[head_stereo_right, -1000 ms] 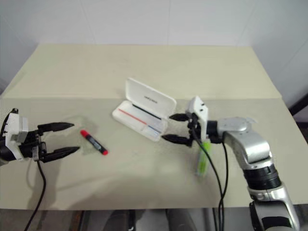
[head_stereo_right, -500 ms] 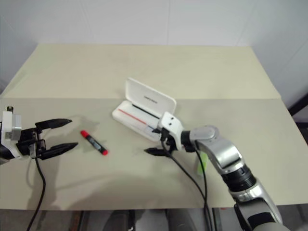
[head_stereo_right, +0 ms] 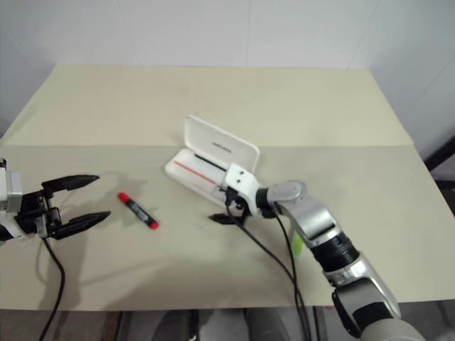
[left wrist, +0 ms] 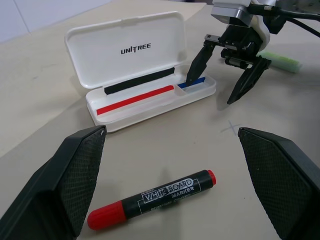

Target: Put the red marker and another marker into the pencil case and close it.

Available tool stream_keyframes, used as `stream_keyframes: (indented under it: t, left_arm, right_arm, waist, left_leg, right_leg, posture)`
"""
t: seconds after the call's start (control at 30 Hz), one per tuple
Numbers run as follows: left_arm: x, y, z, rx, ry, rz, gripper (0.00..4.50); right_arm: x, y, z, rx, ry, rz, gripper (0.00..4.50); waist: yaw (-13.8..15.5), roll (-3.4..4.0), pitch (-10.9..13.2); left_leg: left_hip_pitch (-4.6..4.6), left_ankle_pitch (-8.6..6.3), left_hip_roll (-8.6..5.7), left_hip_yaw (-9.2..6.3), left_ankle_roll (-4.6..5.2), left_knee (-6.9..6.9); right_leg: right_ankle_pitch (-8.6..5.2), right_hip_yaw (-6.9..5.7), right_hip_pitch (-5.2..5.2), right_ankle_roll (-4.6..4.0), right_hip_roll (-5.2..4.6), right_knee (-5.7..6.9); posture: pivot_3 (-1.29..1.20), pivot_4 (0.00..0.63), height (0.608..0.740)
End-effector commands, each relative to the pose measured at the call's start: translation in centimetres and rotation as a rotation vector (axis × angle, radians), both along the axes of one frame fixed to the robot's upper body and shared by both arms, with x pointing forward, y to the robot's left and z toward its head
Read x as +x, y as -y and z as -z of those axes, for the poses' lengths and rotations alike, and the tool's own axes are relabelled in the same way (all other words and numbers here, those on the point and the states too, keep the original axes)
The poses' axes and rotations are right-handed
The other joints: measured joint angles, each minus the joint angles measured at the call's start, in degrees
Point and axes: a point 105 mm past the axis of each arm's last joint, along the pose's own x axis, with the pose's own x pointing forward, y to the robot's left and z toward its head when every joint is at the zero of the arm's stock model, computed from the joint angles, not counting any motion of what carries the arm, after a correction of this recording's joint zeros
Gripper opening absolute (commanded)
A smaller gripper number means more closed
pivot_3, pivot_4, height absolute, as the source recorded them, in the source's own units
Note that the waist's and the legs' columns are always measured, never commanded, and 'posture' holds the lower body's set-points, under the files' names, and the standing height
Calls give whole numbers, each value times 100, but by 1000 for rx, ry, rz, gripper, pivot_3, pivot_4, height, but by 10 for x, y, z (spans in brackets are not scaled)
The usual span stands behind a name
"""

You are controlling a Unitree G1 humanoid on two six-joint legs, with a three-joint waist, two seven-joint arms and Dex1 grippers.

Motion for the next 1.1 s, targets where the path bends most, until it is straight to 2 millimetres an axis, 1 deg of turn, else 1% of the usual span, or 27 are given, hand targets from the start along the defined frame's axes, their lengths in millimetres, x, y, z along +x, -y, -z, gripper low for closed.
stream_keyframes:
  t: [0.03, 0.23, 0.47, 0.5, 0.57, 0.7, 0.87, 0.9, 1.03, 1.1]
  left_arm:
    - [-5, 0, -10, -14, 46, -8, 4484]
    - [-3, 3, -11, -18, 51, -7, 4484]
    - [-1, 3, -13, -18, 60, -8, 4484]
    - [-1, 3, -14, -18, 62, -8, 4500]
    - [-1, 4, -14, -18, 65, -9, 4500]
    - [-1, 5, -15, -19, 70, -12, 4500]
    - [-1, 6, -15, -26, 72, -13, 4500]
    - [-1, 6, -15, -26, 72, -13, 4500]
    - [-1, 9, -17, -47, 79, -1, 4500]
    - [0, 12, -20, -65, 90, 6, 4500]
  right_arm:
    - [-1, -4, -6, 0, 23, -29, 4500]
    - [-1, -6, 1, -24, 20, -32, 4500]
    - [9, -6, 8, -80, 39, 18, 4500]
    - [11, -6, 8, -81, 43, 25, 4095]
    - [13, -6, 8, -82, 50, 33, 3573]
    - [17, -5, 5, -82, 63, 38, 2007]
    - [19, -1, 3, -85, 74, 35, 281]
    - [20, -1, 2, -83, 76, 35, 9]
    - [18, 3, -5, -74, 108, 12, 9]
    - [10, 5, -13, -47, 118, -36, 9]
  waist:
    - [1, -1, 0]
    - [-1, -1, 0]
    - [-5, -4, -3]
    - [-6, -5, -3]
    - [-6, -6, -4]
    - [-5, -6, -4]
    - [-34, -9, -5]
    - [-50, -10, -6]
    - [-79, -10, -6]
    - [-82, -10, -6]
  left_leg:
    - [0, 0, 0, 0, 0, 0]
    - [0, 0, -1, 0, 0, 0]
    - [0, 0, -2, 0, 0, 2]
    - [0, 0, -2, 0, -1, 2]
    - [0, 1, -2, 0, -1, 3]
    - [0, 1, -2, -1, -2, 0]
    - [0, 0, -1, -1, -3, -5]
    - [1, 0, -1, -1, -3, -2]
    - [1, 0, -1, -2, -3, -1]
    - [-1, 0, -2, -3, -3, -3]
  right_leg:
    - [0, 0, 0, 0, 0, 0]
    - [0, 0, 0, -1, 0, -1]
    - [-1, 0, 0, -1, -1, 0]
    - [0, 0, 0, -1, -1, 0]
    - [0, 0, 0, -1, -1, 0]
    - [0, 0, 0, -2, -1, -1]
    - [-1, -1, 0, -2, -1, -3]
    - [0, -1, 0, -2, -1, -1]
    - [0, -1, 0, -2, -1, 1]
    - [0, -2, 0, -2, -1, -1]
  posture:
    - [0, 150, 740]
    - [0, 150, 740]
    - [0, 150, 740]
    - [0, 150, 740]
    - [0, 150, 740]
    - [0, 150, 740]
    - [0, 150, 740]
    - [0, 150, 740]
    - [0, 150, 740]
    - [0, 150, 740]
